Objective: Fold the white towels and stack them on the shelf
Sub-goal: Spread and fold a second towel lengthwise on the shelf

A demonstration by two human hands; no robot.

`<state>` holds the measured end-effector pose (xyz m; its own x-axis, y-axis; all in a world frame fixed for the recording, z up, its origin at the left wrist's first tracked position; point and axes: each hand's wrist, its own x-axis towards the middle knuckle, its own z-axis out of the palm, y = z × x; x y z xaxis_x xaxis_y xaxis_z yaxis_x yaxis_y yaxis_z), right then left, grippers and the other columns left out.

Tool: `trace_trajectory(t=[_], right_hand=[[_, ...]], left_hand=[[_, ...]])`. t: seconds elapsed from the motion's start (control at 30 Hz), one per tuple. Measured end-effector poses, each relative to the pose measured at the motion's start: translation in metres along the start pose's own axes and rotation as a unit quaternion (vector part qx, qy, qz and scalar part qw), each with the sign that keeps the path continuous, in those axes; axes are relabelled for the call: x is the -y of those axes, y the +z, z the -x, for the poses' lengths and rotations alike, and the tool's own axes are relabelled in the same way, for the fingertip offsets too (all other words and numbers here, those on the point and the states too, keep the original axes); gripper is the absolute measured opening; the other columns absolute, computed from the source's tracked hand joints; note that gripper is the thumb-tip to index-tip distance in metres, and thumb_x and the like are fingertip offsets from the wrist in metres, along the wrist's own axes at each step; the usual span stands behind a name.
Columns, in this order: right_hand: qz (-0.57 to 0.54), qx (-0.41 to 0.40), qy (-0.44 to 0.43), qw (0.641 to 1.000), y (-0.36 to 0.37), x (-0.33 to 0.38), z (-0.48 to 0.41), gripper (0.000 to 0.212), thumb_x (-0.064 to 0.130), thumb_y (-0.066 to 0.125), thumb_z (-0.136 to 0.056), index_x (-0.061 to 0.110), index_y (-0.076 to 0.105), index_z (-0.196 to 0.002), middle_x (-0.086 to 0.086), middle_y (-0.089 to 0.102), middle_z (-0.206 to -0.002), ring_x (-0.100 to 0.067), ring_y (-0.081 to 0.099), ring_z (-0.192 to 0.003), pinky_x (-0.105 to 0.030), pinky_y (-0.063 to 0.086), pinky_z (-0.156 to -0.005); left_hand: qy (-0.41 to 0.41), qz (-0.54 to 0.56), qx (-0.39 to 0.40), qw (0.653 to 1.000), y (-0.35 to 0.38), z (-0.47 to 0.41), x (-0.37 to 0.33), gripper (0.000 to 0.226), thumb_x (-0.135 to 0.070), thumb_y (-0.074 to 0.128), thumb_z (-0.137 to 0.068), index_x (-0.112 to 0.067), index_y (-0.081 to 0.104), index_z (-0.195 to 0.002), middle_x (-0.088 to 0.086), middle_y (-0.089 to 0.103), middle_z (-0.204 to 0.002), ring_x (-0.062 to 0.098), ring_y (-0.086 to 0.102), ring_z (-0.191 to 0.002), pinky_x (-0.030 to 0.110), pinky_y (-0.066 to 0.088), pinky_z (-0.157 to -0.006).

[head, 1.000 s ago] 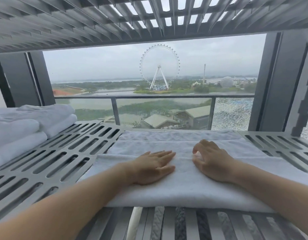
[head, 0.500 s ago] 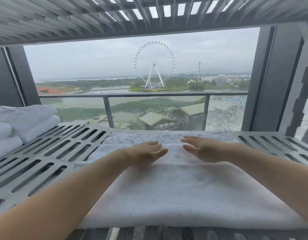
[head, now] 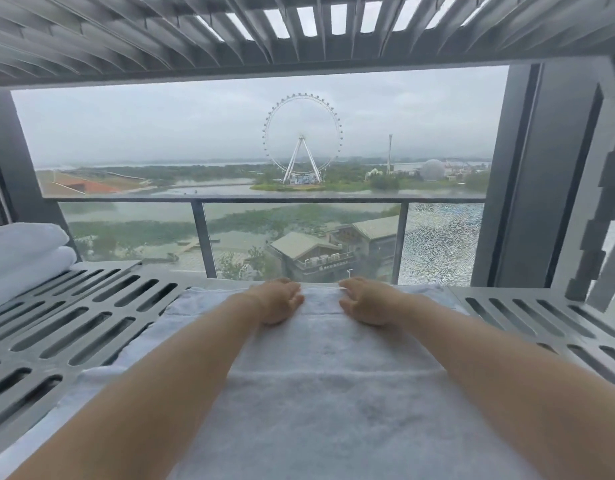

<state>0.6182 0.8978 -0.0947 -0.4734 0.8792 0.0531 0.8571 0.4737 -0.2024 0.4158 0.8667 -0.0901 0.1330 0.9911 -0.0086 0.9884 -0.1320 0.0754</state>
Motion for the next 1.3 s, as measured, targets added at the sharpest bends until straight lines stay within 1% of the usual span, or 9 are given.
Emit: trace_trajectory(t=[0.13, 0.27, 0.4, 0.6, 0.8, 0.93, 1.03, 1.2, 1.3], right_hand=[[-0.043, -0.002, -0.019, 0.999, -0.007, -0.007, -0.011, 0.068, 0.035, 0.054, -0.083, 0.021, 0.024, -0.143, -0.005, 0.036, -0.145, -0.022, 0.036, -0.13, -0.032, 0.027, -0.105], [-0.004, -0.021, -0.032, 0.999, -0.012, -0.004, -0.016, 0.07, 0.039, 0.059, -0.078, 0.017, 0.032, -0.139, -0.006, 0.034, -0.144, -0.025, 0.028, -0.133, -0.038, 0.028, -0.107], [0.126, -0.065, -0.069, 0.988, -0.012, 0.001, -0.007, 0.048, 0.048, 0.049, -0.085, 0.013, 0.049, -0.117, -0.007, 0.044, -0.124, -0.025, 0.036, -0.121, -0.044, 0.04, -0.095], [0.16, -0.209, -0.191, 0.946, -0.013, -0.01, 0.02, 0.029, 0.038, 0.039, -0.095, 0.01, 0.047, -0.095, -0.007, 0.055, -0.102, -0.027, 0.053, -0.098, -0.033, 0.038, -0.065], [0.19, -0.218, -0.231, 0.929, -0.026, -0.008, 0.046, 0.038, 0.047, 0.058, -0.084, 0.015, 0.052, -0.103, 0.001, 0.063, -0.106, -0.024, 0.062, -0.089, -0.027, 0.033, -0.06], [0.181, -0.218, -0.183, 0.941, -0.029, -0.002, 0.079, 0.019, 0.024, 0.057, -0.087, 0.018, 0.056, -0.106, 0.002, 0.063, -0.113, -0.024, 0.062, -0.093, -0.027, 0.033, -0.063], [0.168, -0.248, -0.158, 0.941, -0.034, 0.01, 0.11, 0.024, 0.008, 0.051, -0.084, 0.018, 0.06, -0.104, 0.001, 0.063, -0.112, -0.028, 0.063, -0.088, -0.027, 0.033, -0.062], [0.145, -0.325, -0.181, 0.917, -0.037, 0.034, 0.185, 0.022, 0.001, 0.065, -0.072, 0.015, 0.064, -0.089, -0.003, 0.068, -0.088, -0.031, 0.064, -0.059, -0.035, 0.051, -0.05], [0.171, -0.287, -0.195, 0.922, -0.022, 0.044, 0.233, 0.031, 0.0, 0.071, -0.063, 0.019, 0.065, -0.087, 0.002, 0.066, -0.083, -0.023, 0.064, -0.058, -0.031, 0.05, -0.048]], left_hand=[[-0.001, -0.044, -0.031, 0.999, -0.004, -0.009, 0.008, 0.054, -0.051, 0.036, -0.093, -0.026, 0.032, -0.14, 0.004, 0.031, -0.147, 0.026, 0.029, -0.136, 0.047, 0.022, -0.111], [0.013, -0.073, -0.05, 0.996, -0.006, -0.009, 0.016, 0.057, -0.055, 0.041, -0.09, -0.01, 0.047, -0.125, 0.011, 0.043, -0.13, 0.028, 0.041, -0.123, 0.039, 0.031, -0.106], [0.05, -0.11, -0.051, 0.991, -0.006, 0.004, 0.022, 0.04, -0.041, 0.037, -0.096, -0.006, 0.046, -0.114, 0.013, 0.05, -0.116, 0.026, 0.05, -0.114, 0.037, 0.04, -0.097], [0.045, -0.172, -0.12, 0.977, -0.017, 0.05, 0.036, 0.026, -0.033, 0.043, -0.095, -0.011, 0.041, -0.111, 0.007, 0.053, -0.112, 0.027, 0.055, -0.103, 0.036, 0.044, -0.079], [0.014, -0.184, -0.156, 0.97, -0.026, 0.096, 0.037, 0.036, -0.004, 0.046, -0.088, -0.023, 0.044, -0.117, 0.0, 0.049, -0.119, 0.022, 0.056, -0.102, 0.033, 0.047, -0.072], [0.006, -0.169, -0.175, 0.97, -0.031, 0.125, 0.038, 0.051, 0.011, 0.04, -0.077, -0.025, 0.049, -0.111, -0.002, 0.051, -0.112, 0.021, 0.053, -0.106, 0.032, 0.047, -0.072], [0.019, -0.151, -0.248, 0.957, -0.038, 0.155, 0.038, 0.048, 0.011, 0.037, -0.076, -0.022, 0.055, -0.104, -0.002, 0.055, -0.109, 0.021, 0.049, -0.109, 0.037, 0.048, -0.077], [0.096, -0.11, -0.382, 0.913, -0.043, 0.225, 0.025, 0.044, 0.016, 0.044, -0.065, -0.016, 0.063, -0.086, 0.003, 0.062, -0.088, 0.027, 0.057, -0.086, 0.033, 0.047, -0.063], [0.123, -0.112, -0.361, 0.918, -0.018, 0.271, 0.025, 0.043, 0.014, 0.046, -0.066, -0.022, 0.06, -0.085, -0.004, 0.061, -0.086, 0.021, 0.058, -0.088, 0.027, 0.04, -0.062]])
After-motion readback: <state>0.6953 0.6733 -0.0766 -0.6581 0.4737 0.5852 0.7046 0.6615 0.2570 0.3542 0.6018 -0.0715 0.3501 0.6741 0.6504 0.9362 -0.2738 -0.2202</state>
